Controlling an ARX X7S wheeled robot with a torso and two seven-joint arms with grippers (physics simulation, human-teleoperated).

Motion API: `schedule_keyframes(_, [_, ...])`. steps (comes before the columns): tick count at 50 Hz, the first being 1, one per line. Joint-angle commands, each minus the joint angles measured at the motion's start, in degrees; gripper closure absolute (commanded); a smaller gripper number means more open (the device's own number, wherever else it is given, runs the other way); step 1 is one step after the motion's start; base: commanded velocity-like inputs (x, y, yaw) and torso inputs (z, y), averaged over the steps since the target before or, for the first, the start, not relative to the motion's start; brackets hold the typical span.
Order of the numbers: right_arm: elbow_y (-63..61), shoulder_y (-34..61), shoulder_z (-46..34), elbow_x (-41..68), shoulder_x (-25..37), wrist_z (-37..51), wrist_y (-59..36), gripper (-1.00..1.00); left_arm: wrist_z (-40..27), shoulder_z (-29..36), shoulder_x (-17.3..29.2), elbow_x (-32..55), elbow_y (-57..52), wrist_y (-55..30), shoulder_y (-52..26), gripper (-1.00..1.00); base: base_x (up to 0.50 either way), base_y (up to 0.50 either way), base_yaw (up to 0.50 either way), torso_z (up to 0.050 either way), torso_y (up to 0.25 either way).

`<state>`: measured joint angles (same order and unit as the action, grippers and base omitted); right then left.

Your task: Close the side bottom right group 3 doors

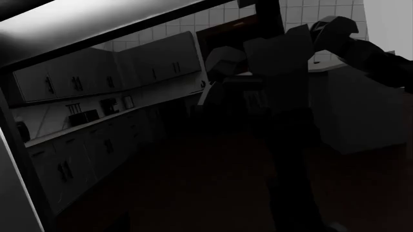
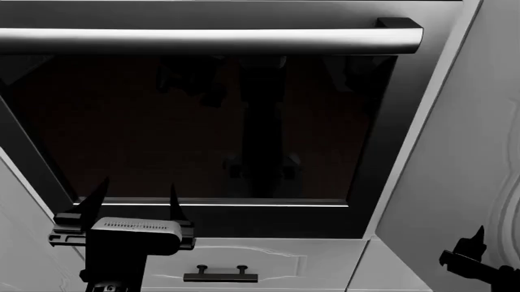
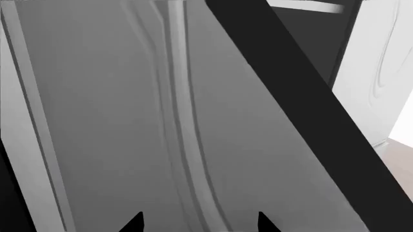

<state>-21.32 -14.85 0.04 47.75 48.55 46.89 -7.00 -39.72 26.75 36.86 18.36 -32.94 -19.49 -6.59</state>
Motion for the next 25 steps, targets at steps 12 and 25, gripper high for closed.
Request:
schedule_keyframes(12, [7.4,13.5,0.7,1.6,2.2,3.0,-5.6,-1.00,0.4,1.1,-0.4,-0.3,0.4,-0.7,-0.8,-1.00,0.00,0.00,0.00,0.000,0.000])
schedule_keyframes(25, [14.9,21.7,-3.3,-1.5,0.8,1.4,-8.0,-1.00,0.7,1.6,-0.7,-0.1,0.0,-2.2,-1.9,-1.00,0.00,0.00,0.00,0.000,0.000])
